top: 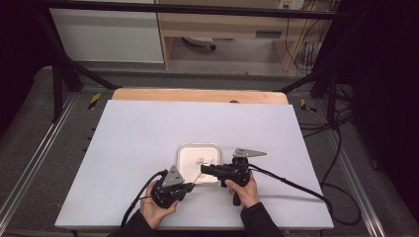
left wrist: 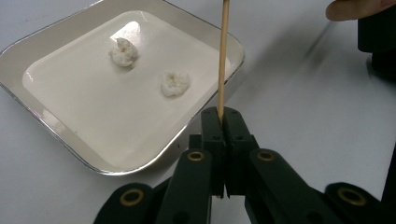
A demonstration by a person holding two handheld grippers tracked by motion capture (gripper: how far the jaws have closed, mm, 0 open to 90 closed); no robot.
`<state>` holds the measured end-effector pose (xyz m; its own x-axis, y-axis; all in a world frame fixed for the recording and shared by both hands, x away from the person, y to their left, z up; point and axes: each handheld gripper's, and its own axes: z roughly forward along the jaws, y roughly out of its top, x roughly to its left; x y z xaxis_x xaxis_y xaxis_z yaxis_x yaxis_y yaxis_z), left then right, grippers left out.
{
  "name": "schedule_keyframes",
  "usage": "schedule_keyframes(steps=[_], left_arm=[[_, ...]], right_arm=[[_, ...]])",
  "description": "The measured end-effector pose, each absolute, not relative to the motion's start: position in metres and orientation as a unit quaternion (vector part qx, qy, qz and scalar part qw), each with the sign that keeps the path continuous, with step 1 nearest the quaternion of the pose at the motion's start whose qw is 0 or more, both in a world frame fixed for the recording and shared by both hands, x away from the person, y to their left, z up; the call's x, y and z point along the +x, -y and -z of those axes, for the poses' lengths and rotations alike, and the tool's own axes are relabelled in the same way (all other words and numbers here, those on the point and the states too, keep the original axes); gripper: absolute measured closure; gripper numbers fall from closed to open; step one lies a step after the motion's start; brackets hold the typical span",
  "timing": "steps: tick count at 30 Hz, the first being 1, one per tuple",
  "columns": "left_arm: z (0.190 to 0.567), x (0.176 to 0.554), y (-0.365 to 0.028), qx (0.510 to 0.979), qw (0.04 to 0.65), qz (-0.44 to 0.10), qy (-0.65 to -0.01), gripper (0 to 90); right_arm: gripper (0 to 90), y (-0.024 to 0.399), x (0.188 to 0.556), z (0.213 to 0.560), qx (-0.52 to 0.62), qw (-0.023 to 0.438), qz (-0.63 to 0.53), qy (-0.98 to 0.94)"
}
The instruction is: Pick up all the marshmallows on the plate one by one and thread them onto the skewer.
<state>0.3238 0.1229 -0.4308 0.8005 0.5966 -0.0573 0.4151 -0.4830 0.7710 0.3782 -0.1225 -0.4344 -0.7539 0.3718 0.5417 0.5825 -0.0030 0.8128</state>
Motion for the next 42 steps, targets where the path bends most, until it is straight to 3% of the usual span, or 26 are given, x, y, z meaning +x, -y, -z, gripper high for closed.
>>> schedule_keyframes(steps=[7,14,17,21,23,30,38,42], left_arm=[[0.421,0.325,-0.115,0.843,0.432,-0.123,-0.295,88.8],[0.421,0.327,-0.118,0.834,0.442,-0.121,-0.306,88.6],[0.423,0.328,-0.121,0.834,0.442,-0.122,-0.308,88.6],[0.422,0.328,-0.125,0.832,0.446,-0.122,-0.307,88.5],[0.422,0.327,-0.126,0.829,0.45,-0.126,-0.307,88.5],[0.416,0.33,-0.141,0.814,0.463,-0.131,-0.326,88.5],[0.413,0.328,-0.159,0.813,0.46,-0.139,-0.329,88.5],[0.413,0.328,-0.167,0.817,0.451,-0.144,-0.33,88.5]], right_arm=[[82.0,0.113,0.376,0.442,-0.331,0.108,0.601,0.719],[78.0,0.103,0.373,0.441,-0.327,0.099,0.597,0.726],[70.6,0.102,0.373,0.441,-0.33,0.093,0.598,0.724],[50.4,0.106,0.373,0.43,-0.331,0.079,0.613,0.712],[44.6,0.11,0.373,0.425,-0.333,0.075,0.613,0.712],[31.8,0.107,0.375,0.432,-0.349,0.076,0.592,0.723],[23.4,0.114,0.379,0.424,-0.353,0.006,0.572,0.74],[27.6,0.118,0.387,0.418,-0.353,-0.031,0.552,0.755]])
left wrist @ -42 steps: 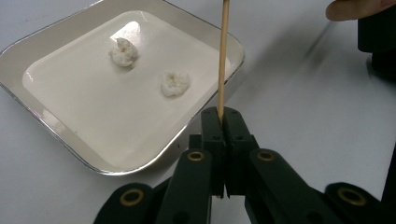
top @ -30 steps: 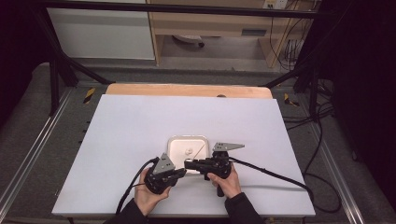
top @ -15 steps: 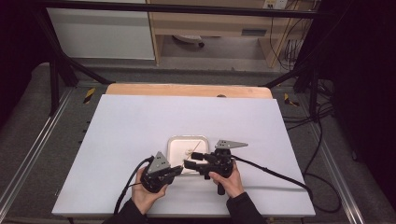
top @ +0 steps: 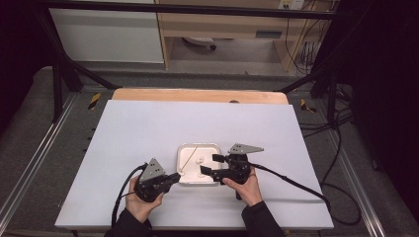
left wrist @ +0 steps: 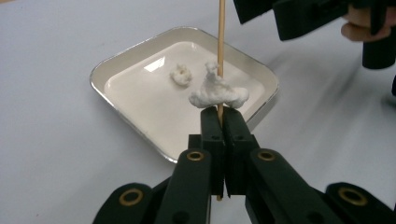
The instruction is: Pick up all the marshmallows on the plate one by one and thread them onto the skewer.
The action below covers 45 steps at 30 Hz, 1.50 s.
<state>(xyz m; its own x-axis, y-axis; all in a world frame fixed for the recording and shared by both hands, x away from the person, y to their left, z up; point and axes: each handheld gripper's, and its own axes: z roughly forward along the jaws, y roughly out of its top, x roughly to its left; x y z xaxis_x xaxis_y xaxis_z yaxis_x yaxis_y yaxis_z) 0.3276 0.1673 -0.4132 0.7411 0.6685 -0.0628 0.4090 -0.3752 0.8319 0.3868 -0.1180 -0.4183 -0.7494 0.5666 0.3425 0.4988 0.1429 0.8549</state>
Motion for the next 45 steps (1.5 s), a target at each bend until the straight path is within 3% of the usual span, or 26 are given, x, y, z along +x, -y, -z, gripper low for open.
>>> schedule_keyframes(steps=[10,25,34,45], left_arm=[[0.418,0.33,-0.173,0.827,0.432,-0.144,-0.331,88.3],[0.421,0.332,-0.17,0.832,0.424,-0.14,-0.33,88.1],[0.421,0.331,-0.169,0.831,0.426,-0.139,-0.329,88.1],[0.42,0.327,-0.166,0.832,0.434,-0.14,-0.317,88.1]], right_arm=[[40.1,0.089,0.421,0.433,0.32,0.115,-0.445,-0.828],[59.1,0.073,0.438,0.456,0.274,0.119,-0.412,-0.861],[67.8,0.077,0.433,0.447,0.284,0.11,-0.429,-0.85],[68.0,0.121,0.414,0.394,0.319,0.03,-0.549,-0.772]])
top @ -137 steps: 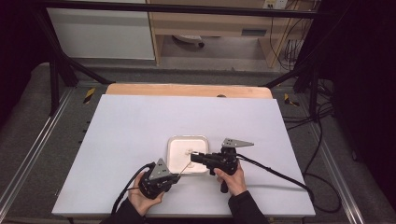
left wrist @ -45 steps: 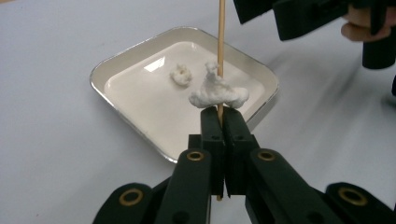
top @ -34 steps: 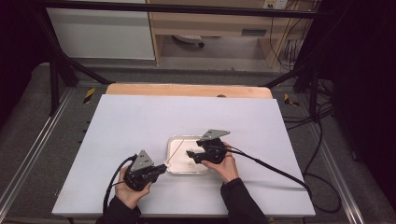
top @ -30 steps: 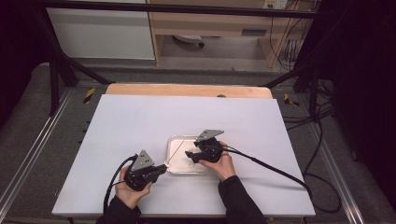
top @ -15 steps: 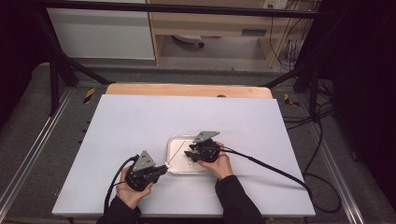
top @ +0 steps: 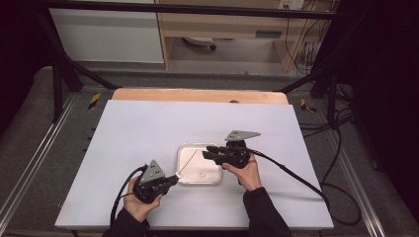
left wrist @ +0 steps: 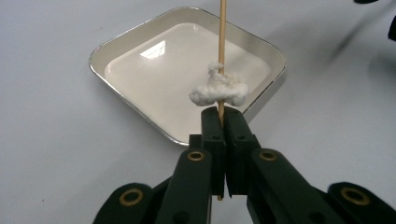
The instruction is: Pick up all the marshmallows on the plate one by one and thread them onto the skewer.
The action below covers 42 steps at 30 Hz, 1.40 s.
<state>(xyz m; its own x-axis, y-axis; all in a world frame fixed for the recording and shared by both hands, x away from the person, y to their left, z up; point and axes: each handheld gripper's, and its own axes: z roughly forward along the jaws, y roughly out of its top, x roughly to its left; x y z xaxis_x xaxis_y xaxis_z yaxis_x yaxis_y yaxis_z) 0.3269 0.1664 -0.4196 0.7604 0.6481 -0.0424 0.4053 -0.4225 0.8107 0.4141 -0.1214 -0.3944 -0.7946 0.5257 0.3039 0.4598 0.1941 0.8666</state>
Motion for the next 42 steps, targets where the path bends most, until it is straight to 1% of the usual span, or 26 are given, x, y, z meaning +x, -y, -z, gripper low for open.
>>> schedule_keyframes(steps=[7,16,28,42], left_arm=[[0.418,0.323,-0.162,0.831,0.446,-0.137,-0.304,88.1],[0.416,0.32,-0.16,0.829,0.454,-0.137,-0.296,88.1],[0.417,0.32,-0.158,0.832,0.452,-0.136,-0.293,88.2],[0.419,0.319,-0.155,0.841,0.437,-0.14,-0.287,88.5]], right_arm=[[67.5,0.138,0.401,0.374,0.32,-0.018,-0.62,-0.716],[67.9,0.136,0.402,0.373,0.323,-0.05,-0.645,-0.691],[69.5,0.129,0.402,0.382,0.322,-0.077,-0.645,-0.689],[74.0,0.121,0.398,0.393,0.319,-0.086,-0.635,-0.698]])
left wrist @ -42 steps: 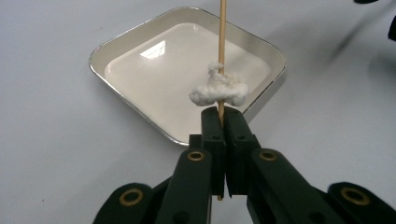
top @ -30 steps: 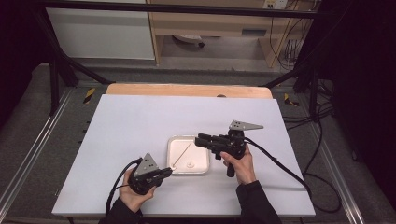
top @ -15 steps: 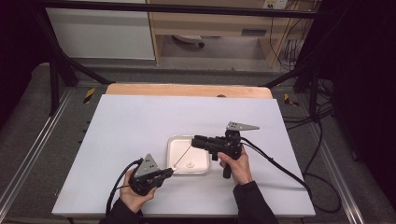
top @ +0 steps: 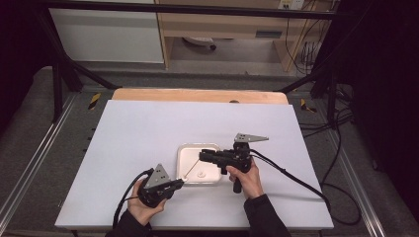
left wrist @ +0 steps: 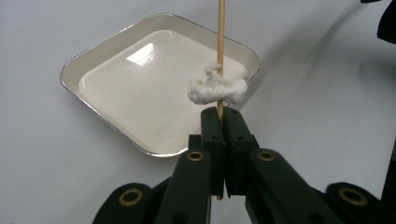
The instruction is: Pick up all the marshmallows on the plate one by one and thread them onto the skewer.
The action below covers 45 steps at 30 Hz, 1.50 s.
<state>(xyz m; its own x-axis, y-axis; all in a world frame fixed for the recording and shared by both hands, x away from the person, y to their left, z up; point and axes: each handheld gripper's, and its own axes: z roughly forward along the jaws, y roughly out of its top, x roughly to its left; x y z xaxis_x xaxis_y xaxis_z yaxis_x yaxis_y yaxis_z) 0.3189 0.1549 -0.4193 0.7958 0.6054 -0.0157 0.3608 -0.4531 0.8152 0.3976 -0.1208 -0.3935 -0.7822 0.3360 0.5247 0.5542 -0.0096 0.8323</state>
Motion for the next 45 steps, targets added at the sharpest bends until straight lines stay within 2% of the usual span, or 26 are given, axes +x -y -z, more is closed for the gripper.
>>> schedule_keyframes(steps=[19,21,22,30,33,38,43,45], left_arm=[[0.421,0.319,-0.152,0.837,0.448,-0.133,-0.285,88.6],[0.415,0.318,-0.15,0.83,0.46,-0.133,-0.286,88.6],[0.413,0.317,-0.149,0.832,0.454,-0.145,-0.283,88.5],[0.417,0.32,-0.15,0.827,0.458,-0.137,-0.295,88.3],[0.418,0.32,-0.15,0.827,0.456,-0.139,-0.3,88.3],[0.417,0.324,-0.159,0.816,0.465,-0.134,-0.315,88.3],[0.417,0.325,-0.163,0.817,0.462,-0.136,-0.318,88.3],[0.417,0.326,-0.164,0.818,0.459,-0.136,-0.319,88.3]], right_arm=[[78.0,0.112,0.387,0.406,-0.307,0.092,0.63,0.707],[77.8,0.106,0.385,0.411,-0.3,0.104,0.612,0.724],[77.7,0.102,0.383,0.416,-0.299,0.103,0.606,0.73],[75.0,0.092,0.38,0.421,-0.3,0.101,0.601,0.734],[70.2,0.09,0.38,0.426,-0.303,0.103,0.595,0.737],[47.9,0.095,0.378,0.417,-0.305,0.075,0.598,0.738],[28.3,0.104,0.378,0.407,-0.313,0.021,0.587,0.747],[23.4,0.107,0.379,0.406,-0.316,-0.004,0.575,0.755]])
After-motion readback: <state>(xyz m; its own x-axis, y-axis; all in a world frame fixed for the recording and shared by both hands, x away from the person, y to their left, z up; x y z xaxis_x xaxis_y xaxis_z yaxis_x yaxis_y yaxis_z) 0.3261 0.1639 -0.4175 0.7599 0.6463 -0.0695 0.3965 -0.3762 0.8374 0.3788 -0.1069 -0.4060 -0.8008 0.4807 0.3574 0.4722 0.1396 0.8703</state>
